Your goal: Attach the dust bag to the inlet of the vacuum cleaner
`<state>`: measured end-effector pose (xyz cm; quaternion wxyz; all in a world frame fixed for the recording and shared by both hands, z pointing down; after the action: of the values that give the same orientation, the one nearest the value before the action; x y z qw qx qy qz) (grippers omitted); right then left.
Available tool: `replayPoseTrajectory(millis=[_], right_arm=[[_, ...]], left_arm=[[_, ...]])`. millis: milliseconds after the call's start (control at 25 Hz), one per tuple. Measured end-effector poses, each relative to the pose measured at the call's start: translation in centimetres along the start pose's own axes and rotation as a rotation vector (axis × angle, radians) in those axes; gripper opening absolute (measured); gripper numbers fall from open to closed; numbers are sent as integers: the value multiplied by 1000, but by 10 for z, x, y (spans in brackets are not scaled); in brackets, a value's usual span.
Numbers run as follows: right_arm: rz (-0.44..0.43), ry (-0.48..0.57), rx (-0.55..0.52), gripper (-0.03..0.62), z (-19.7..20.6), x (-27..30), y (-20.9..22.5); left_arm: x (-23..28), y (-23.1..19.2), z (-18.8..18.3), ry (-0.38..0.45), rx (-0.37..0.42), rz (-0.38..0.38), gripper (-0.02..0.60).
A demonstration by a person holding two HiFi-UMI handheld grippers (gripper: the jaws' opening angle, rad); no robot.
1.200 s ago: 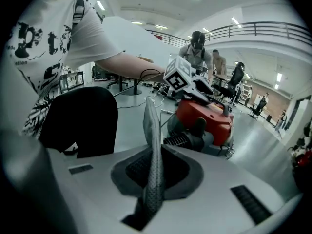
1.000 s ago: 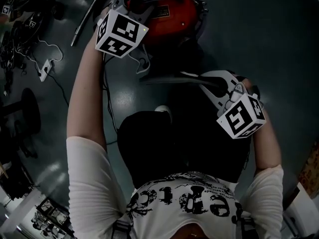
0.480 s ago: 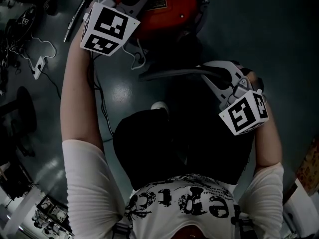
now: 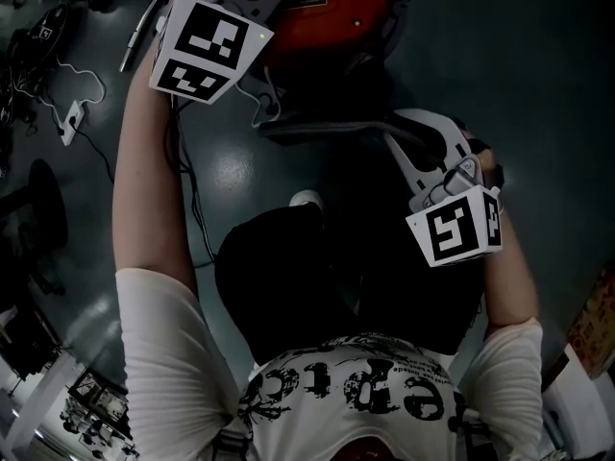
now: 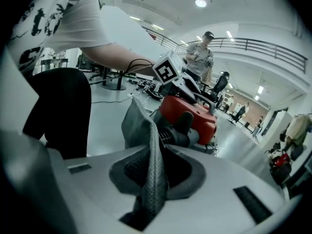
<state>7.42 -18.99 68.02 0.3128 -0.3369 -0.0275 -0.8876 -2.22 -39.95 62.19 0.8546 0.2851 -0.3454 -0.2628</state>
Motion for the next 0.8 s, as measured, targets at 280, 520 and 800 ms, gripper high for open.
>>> replayPoseTrajectory(millis=[280,520,800], right_arm=[[131,72,79,46,1,-2,0],[143,55,103,46,-1,-2,2],[152,36,77,52,-9,4,14]], left_arm=[[-2,0,-1,16,-13,19,172],[-3,1,-2,16,-12,15,172],[-5,-2,-4,31,-16,0,172]])
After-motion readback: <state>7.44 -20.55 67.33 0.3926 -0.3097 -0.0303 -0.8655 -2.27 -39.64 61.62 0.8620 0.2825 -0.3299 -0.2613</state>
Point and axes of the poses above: the fingertips, and each gripper's own axes: x forward along the fingers, y to its right, z out of its underside, the point moved 1 cm from there along -x, backward along the fingers, and after that the axes turned 13 degrees about x, right-handed, at the moved point
